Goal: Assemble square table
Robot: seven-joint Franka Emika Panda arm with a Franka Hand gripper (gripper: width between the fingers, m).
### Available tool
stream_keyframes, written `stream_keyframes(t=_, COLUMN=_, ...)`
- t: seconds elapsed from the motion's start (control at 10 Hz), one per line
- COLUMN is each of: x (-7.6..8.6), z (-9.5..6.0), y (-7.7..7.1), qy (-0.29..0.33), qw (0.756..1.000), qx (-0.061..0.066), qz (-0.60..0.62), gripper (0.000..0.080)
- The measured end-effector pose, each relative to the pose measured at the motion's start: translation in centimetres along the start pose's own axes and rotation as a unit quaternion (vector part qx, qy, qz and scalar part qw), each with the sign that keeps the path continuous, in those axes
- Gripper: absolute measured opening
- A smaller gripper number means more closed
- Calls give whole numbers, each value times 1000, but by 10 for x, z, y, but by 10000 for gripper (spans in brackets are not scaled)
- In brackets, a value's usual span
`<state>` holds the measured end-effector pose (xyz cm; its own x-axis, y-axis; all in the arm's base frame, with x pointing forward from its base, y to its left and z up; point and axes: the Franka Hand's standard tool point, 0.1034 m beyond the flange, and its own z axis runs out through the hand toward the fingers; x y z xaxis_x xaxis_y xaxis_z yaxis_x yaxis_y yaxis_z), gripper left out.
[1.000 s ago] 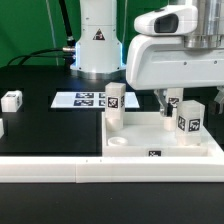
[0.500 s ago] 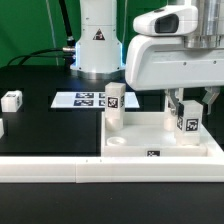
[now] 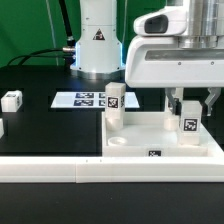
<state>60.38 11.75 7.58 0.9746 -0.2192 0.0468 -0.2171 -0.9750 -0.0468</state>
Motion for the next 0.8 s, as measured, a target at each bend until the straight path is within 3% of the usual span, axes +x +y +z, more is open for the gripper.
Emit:
stream_keyframes(t=0.5, x=0, z=0, y=2, qy=-2, qw=971, qx=5, qz=239, gripper=290)
stream_keyframes(t=0.8, x=0, z=0, y=4, qy=-4, qw=928, qx=4, qz=372, gripper=290)
